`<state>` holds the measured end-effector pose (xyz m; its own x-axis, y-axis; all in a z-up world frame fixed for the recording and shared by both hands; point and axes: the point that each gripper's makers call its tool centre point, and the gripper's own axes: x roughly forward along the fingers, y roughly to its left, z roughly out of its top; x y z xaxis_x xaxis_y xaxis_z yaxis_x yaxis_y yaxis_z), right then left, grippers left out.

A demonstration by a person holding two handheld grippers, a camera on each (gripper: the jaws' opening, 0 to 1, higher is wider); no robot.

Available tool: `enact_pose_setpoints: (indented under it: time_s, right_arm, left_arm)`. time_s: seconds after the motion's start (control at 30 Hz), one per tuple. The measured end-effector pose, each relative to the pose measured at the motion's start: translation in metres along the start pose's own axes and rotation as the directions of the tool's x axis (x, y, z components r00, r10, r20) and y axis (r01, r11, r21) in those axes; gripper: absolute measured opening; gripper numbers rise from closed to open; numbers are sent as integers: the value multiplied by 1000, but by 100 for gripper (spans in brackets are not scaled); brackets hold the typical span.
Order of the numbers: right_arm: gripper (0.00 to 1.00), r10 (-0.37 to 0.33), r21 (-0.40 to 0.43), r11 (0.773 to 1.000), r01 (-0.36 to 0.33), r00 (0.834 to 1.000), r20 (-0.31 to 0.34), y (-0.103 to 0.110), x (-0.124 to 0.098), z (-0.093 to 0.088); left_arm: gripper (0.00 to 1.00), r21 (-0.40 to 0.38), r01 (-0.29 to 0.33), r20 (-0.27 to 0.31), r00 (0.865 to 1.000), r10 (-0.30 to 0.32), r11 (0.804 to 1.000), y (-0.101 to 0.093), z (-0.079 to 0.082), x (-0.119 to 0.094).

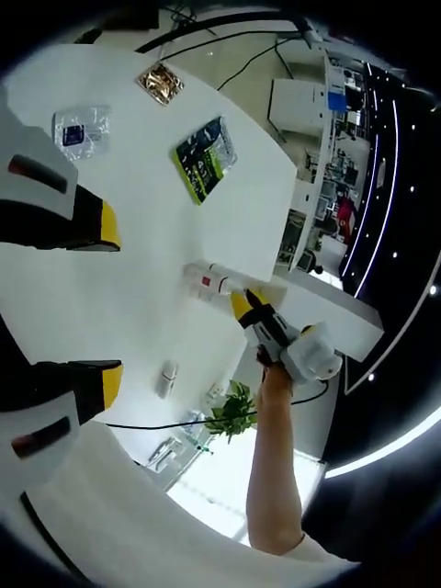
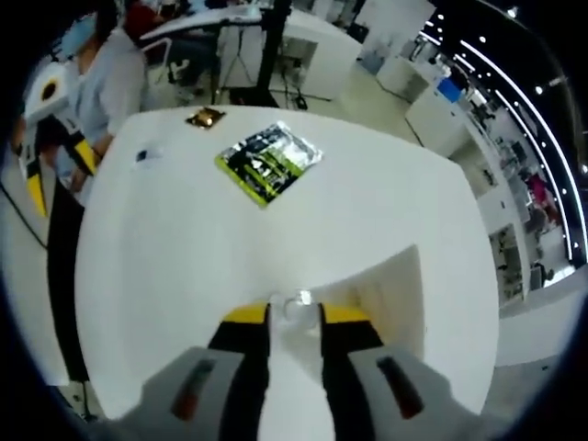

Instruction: Arrange the skincare products in the storage area until every visible bottle or jar stands upright without overlapping.

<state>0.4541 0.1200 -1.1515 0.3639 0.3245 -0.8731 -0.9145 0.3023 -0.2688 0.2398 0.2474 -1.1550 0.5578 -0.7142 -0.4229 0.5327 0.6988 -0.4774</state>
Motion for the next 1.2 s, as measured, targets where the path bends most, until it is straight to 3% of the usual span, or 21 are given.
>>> enact_pose_setpoints:
  time_s: [0.27, 0.4, 0.5, 0.63, 0.73, 0.9, 0.93, 1.0, 1.1, 1.13, 1.2]
  right_arm:
    - [22, -36, -3, 999, 36, 999, 26, 0, -11, 3]
    - [22, -85, 8, 996, 85, 992, 96, 0, -27, 15]
    - [23, -124, 63, 991, 115, 975, 183, 9, -46, 20]
    - [23, -139, 176, 979, 99, 963, 230, 26, -56, 8]
    - [25, -138, 309, 949, 61, 962, 234, 49, -58, -20]
    - [28, -137, 482, 875, 40, 976, 169, 74, -64, -95]
    - [28, -141, 488, 872, 44, 976, 164, 74, -66, -100]
    - [31, -157, 541, 838, 67, 980, 122, 77, -75, -139]
    - [33, -178, 604, 792, 94, 981, 81, 76, -87, -183]
    - [34, -179, 609, 787, 99, 981, 72, 76, -89, -190]
    - [34, -176, 608, 784, 127, 984, 21, 70, -96, -225]
  left_arm:
    - [49, 2, 3, -2, 1000, -3, 1000, -1, -1, 0]
    - [49, 5, 5, -11, 1000, -5, 1000, -1, -3, 0]
    - [49, 3, 4, -17, 1000, -4, 1000, 1, -4, 0]
    - [49, 0, 4, -26, 1000, -4, 1000, 1, -5, 2]
    - [49, -1, 23, -37, 999, -23, 1000, -4, -6, 10]
    - [49, 14, 62, -81, 995, -61, 998, -20, -14, 23]
    - [49, 16, 64, -85, 994, -62, 998, -21, -15, 23]
    - [49, 13, 69, -101, 993, -67, 998, -26, -20, 27]
    - [49, 9, 66, -126, 990, -64, 998, -31, -28, 29]
    - [49, 8, 65, -132, 989, -63, 998, -31, -29, 29]
    - [49, -2, 40, -160, 986, -40, 999, -34, -35, 25]
